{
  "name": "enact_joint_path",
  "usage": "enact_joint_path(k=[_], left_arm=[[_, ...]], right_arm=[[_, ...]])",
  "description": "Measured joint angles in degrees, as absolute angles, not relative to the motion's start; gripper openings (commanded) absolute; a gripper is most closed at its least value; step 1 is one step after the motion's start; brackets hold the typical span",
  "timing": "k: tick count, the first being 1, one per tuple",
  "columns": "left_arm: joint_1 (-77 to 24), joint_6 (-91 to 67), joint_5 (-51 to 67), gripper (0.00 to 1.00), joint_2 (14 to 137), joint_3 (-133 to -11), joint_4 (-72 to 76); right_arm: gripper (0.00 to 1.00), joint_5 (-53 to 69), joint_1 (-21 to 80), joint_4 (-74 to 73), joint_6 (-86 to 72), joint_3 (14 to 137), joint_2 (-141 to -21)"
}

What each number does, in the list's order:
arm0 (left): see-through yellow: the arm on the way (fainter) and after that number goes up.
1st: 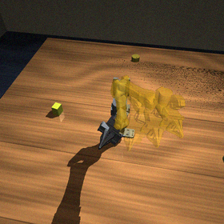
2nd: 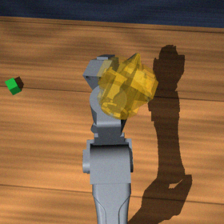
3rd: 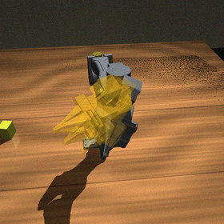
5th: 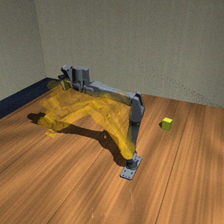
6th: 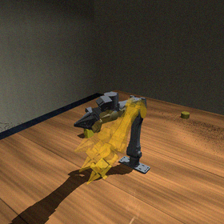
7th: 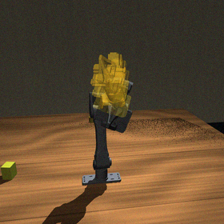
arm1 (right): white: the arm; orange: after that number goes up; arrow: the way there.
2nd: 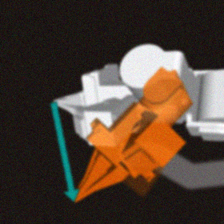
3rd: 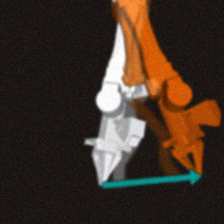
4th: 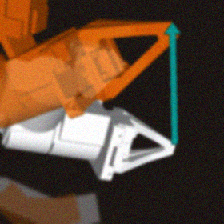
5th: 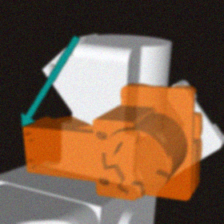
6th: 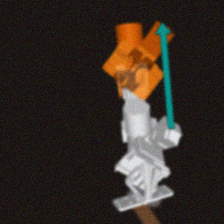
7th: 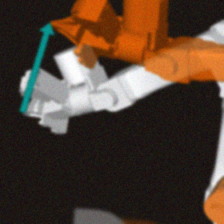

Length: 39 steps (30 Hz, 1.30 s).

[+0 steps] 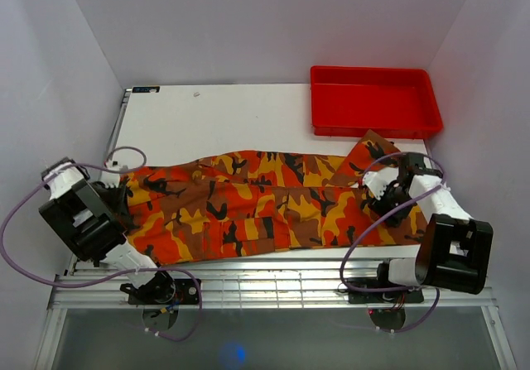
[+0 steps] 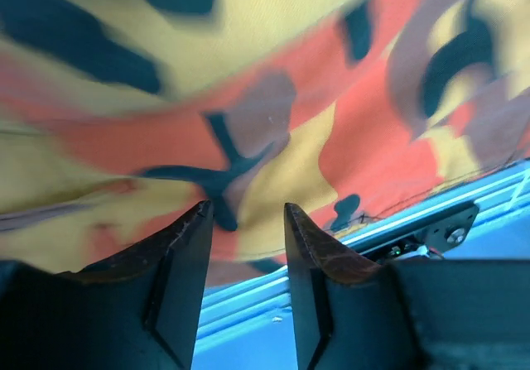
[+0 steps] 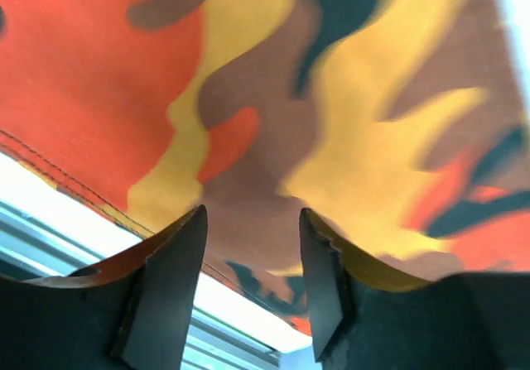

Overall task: Fold and stack the trousers
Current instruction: Flatten the trousers out

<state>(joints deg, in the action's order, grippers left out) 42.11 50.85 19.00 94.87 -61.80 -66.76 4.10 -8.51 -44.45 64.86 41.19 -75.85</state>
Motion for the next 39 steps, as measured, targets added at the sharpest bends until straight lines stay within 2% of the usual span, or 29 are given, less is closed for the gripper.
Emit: enact_joint_path(k=[4, 5, 8, 11, 14, 18, 21, 27, 31, 32, 35, 36, 38, 39], left_arm=[[42.13, 51.94, 27.44, 0.56, 97.23, -80.36, -72.23], [42.04, 51.53, 29.89, 0.63, 98.41, -85.58, -72.4], [41.41, 46.7, 35.44, 0.65, 103.22, -98.76, -71.7], [39.4, 40.95, 36.97, 0.66, 111.53, -110.67, -70.61], [35.64, 36.21, 35.55, 0.65, 121.14, -118.32, -68.07], [30.57, 32.51, 31.46, 0.66, 130.61, -118.74, -66.43], [27.75, 31.59, 28.32, 0.65, 133.23, -114.72, -65.41], [27.62, 35.0, 23.99, 0.65, 129.91, -106.83, -64.75], [28.38, 38.92, 20.71, 0.6, 124.6, -98.15, -63.57], [28.49, 39.77, 19.79, 0.59, 123.46, -96.31, -63.42], [28.82, 41.25, 18.33, 0.42, 121.84, -93.32, -63.33], [28.93, 41.58, 18.02, 0.23, 121.56, -92.79, -63.26], [29.12, 41.6, 18.02, 0.05, 121.49, -92.51, -63.18], [29.17, 41.65, 18.22, 0.0, 121.49, -92.53, -63.11]], right_arm=[[0.62, 8.93, -8.56, -49.78, 62.65, 57.1, -80.6], [0.63, 10.44, -8.54, -49.54, 61.54, 62.35, -82.56], [0.63, 14.13, -8.27, -49.32, 57.32, 77.01, -88.82], [0.63, 15.79, -7.01, -48.47, 51.99, 89.3, -96.66], [0.62, 15.53, -4.58, -46.94, 47.94, 95.5, -104.12], [0.61, 13.89, -0.97, -45.52, 44.64, 96.25, -111.09], [0.59, 11.27, 2.07, -42.81, 43.9, 91.22, -112.25], [0.55, 5.1, 6.55, -37.58, 45.78, 76.64, -110.83], [0.54, 1.3, 6.35, -32.84, 48.1, 70.65, -106.8], [0.54, 0.56, 6.35, -31.81, 48.6, 69.45, -106.13], [0.53, -0.34, 6.5, -29.8, 49.41, 67.61, -104.9], [0.52, -0.51, 6.52, -29.58, 49.63, 67.37, -104.71], [0.51, -0.69, 6.52, -29.43, 49.87, 67.24, -104.62], [0.5, -0.75, 6.55, -29.45, 49.91, 67.22, -104.62]])
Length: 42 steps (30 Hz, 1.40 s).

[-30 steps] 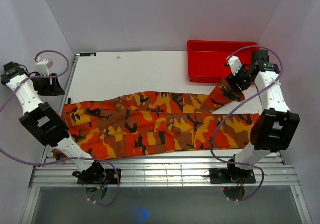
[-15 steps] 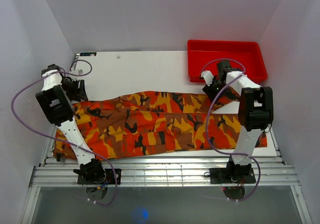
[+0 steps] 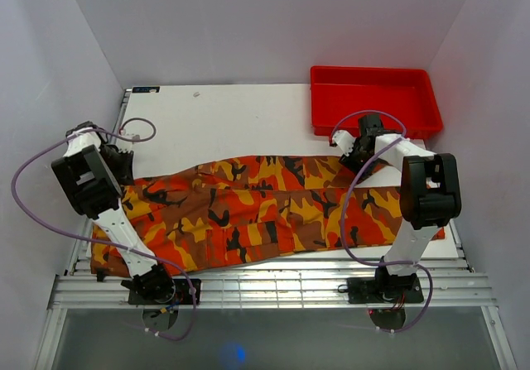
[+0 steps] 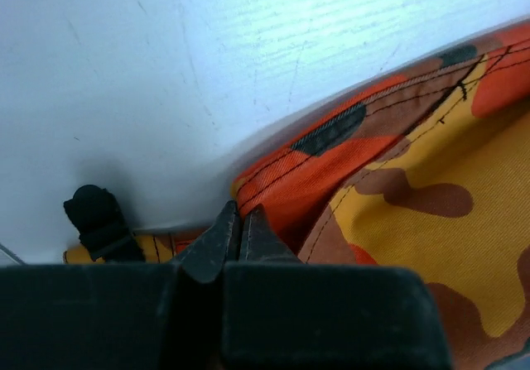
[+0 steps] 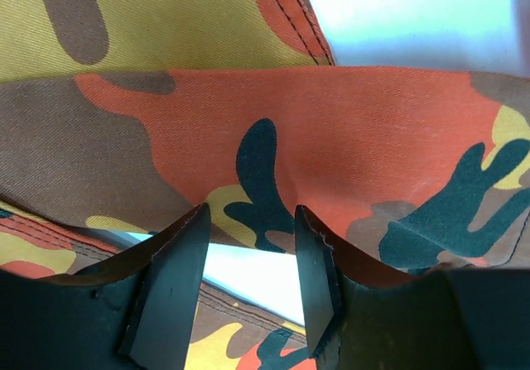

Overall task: Fold and stack the trousers
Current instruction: Flatten the trousers out

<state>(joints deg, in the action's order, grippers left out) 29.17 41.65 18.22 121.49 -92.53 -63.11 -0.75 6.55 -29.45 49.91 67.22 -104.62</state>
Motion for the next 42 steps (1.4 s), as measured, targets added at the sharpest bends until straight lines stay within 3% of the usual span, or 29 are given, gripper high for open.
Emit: enact_joint_path(k=[8, 12, 16, 22, 27, 32, 37, 41, 42], left_arm=[[29.23, 41.15, 22.96, 0.0, 119.94, -99.02, -62.96], [29.36, 41.15, 26.33, 0.0, 113.34, -97.6, -60.97], [29.52, 42.76, 28.18, 0.0, 99.02, -87.7, -56.93], [29.63, 52.05, 28.95, 0.0, 71.2, -61.6, -50.3], [29.71, 60.16, 27.14, 0.0, 56.99, -43.11, -48.6], [29.76, 60.1, 25.96, 0.0, 61.91, -41.89, -44.97], [29.82, 52.14, 25.26, 0.0, 78.59, -57.06, -39.92], [29.82, 43.55, 24.4, 0.25, 96.16, -77.76, -38.63], [29.82, 41.91, 24.51, 0.37, 99.92, -82.26, -39.03]], right_arm=[[0.49, -3.01, 6.13, -28.6, 51.51, 65.93, -103.77], [0.49, -4.1, 4.78, -28.58, 52.12, 65.63, -103.46], [0.49, -4.95, 4.01, -29.43, 52.77, 65.32, -103.04], [0.48, -5.21, 3.7, -33.17, 53.01, 65.01, -100.92], [0.48, -5.19, 3.42, -34.81, 53.23, 65.01, -98.43], [0.47, -5.26, 2.61, -35.18, 53.82, 65.01, -97.97], [0.47, -5.1, 0.84, -36.07, 53.58, 65.71, -98.0], [0.5, -3.09, -1.26, -37.04, 52.05, 69.21, -98.02], [0.54, -1.74, -1.85, -37.36, 50.98, 70.81, -98.0]])
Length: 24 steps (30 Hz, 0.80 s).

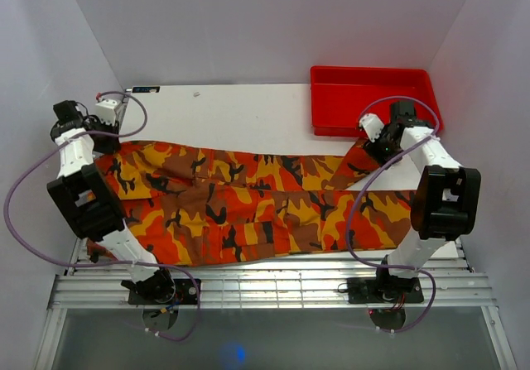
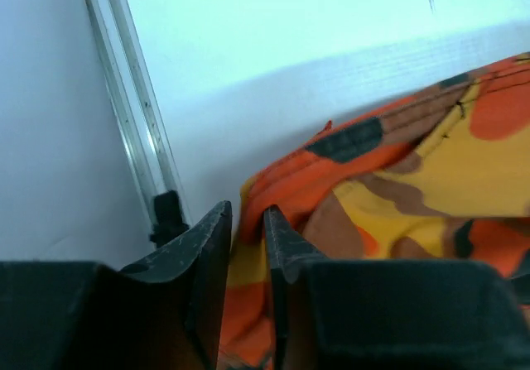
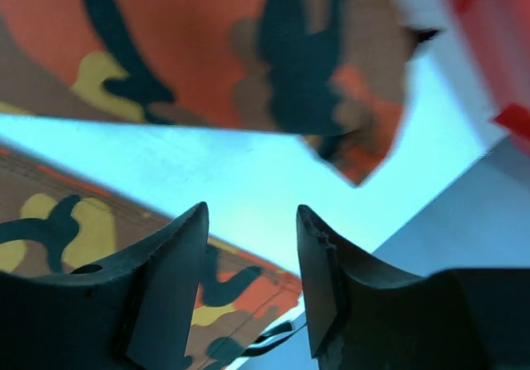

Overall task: Fold and stack the trousers
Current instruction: Flatten the trousers out

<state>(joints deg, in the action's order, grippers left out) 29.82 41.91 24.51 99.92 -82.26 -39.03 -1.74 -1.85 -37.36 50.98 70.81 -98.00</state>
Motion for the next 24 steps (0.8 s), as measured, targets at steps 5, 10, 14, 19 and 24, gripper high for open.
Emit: enact_joint_path(k=[5, 10, 14, 19, 24], left_arm=[[29.78, 37.41, 25.91, 0.58, 105.3, -87.37, -40.77], [29.78, 35.07, 27.9, 0.58, 101.54, -83.72, -41.85], [29.67, 34.24, 29.52, 0.58, 96.33, -75.96, -42.0], [29.34, 33.41, 30.02, 0.57, 92.53, -65.91, -41.78], [29.1, 32.69, 28.25, 0.53, 94.28, -61.49, -42.26]], right_arm=[[0.65, 5.67, -3.84, -35.79, 42.81, 76.93, -96.55], [0.62, 9.15, -2.87, -33.23, 31.66, 78.7, -95.9], [0.61, 9.02, -0.78, -27.9, 20.36, 76.75, -96.03], [0.47, 6.15, 5.26, -19.94, 11.11, 67.07, -94.5], [0.36, 2.04, 9.15, -17.76, 8.91, 67.09, -100.6]])
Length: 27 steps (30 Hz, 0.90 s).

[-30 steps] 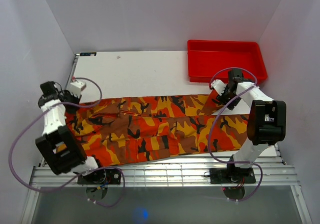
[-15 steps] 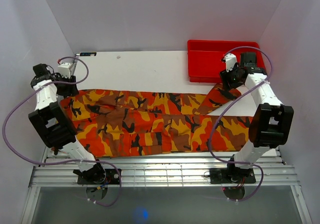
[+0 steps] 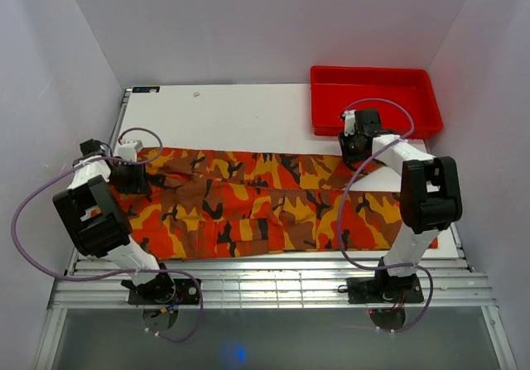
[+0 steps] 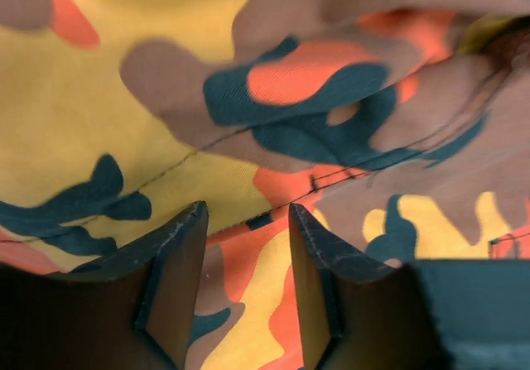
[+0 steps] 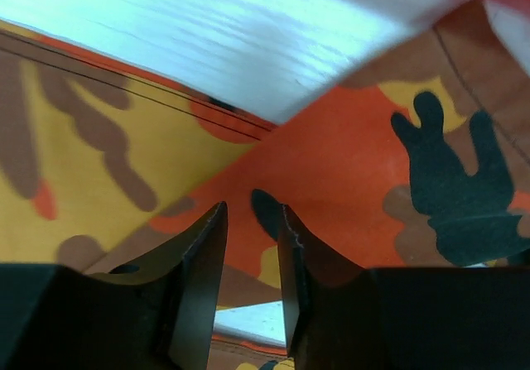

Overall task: Fold and stack the trousers
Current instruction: Flatten the trousers out

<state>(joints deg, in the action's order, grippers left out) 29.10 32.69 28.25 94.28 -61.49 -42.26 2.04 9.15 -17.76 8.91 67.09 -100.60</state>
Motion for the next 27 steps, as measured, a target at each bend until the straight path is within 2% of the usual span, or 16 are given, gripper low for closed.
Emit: enact_joint_path(k=[3, 11, 13, 18, 23, 27], left_arm=[[29.1, 32.69, 26.17, 0.5, 95.35, -59.9, -42.44], [29.45, 36.1, 21.85, 0.41, 94.13, -54.65, -44.27], [29.52, 37.54, 21.26, 0.41, 92.33, -52.86, -44.6], [29.52, 40.77, 19.86, 0.38, 88.73, -49.41, -47.79], [29.52, 43.31, 19.09, 0.44, 86.65, -48.25, -53.76], [29.52, 43.27, 20.43, 0.44, 85.32, -51.2, -57.45]], right_arm=[[0.28, -1.08, 8.62, -17.8, 9.34, 65.93, -103.07], [0.18, -4.38, 7.4, -19.27, 14.59, 59.05, -99.24], [0.2, -4.19, 6.83, -21.1, 17.32, 57.14, -97.14], [0.32, -2.61, 4.43, -25.85, 20.08, 57.84, -93.69], [0.41, -0.23, 3.86, -25.96, 15.09, 66.35, -93.21], [0.42, 1.17, 3.99, -20.05, 8.47, 69.97, -93.71]])
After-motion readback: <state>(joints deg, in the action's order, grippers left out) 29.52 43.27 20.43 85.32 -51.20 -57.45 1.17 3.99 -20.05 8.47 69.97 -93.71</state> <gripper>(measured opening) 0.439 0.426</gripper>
